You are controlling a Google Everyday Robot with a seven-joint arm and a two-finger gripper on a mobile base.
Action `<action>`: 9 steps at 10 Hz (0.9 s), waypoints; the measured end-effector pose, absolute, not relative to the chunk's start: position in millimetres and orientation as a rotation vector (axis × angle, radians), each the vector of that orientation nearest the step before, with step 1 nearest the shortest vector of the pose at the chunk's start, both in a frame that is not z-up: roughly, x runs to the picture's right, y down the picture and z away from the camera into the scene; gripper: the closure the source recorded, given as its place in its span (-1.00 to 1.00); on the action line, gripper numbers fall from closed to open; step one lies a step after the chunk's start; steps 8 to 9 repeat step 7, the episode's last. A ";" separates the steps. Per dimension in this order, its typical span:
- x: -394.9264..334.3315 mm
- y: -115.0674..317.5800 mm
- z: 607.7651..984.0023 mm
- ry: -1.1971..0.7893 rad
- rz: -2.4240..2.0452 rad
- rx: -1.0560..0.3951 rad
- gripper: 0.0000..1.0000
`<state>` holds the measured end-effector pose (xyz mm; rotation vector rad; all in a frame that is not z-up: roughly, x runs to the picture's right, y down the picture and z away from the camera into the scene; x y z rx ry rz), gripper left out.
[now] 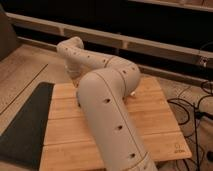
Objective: Place the pepper on the white sponge
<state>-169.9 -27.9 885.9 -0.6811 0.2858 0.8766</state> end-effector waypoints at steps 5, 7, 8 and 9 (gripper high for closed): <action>-173.0 -29.8 885.0 0.259 0.906 -0.706 -0.58; -172.4 -29.7 885.0 0.260 0.907 -0.706 -0.58; -172.4 -29.7 885.0 0.260 0.907 -0.706 -0.58; -172.4 -29.7 885.0 0.260 0.907 -0.706 -0.58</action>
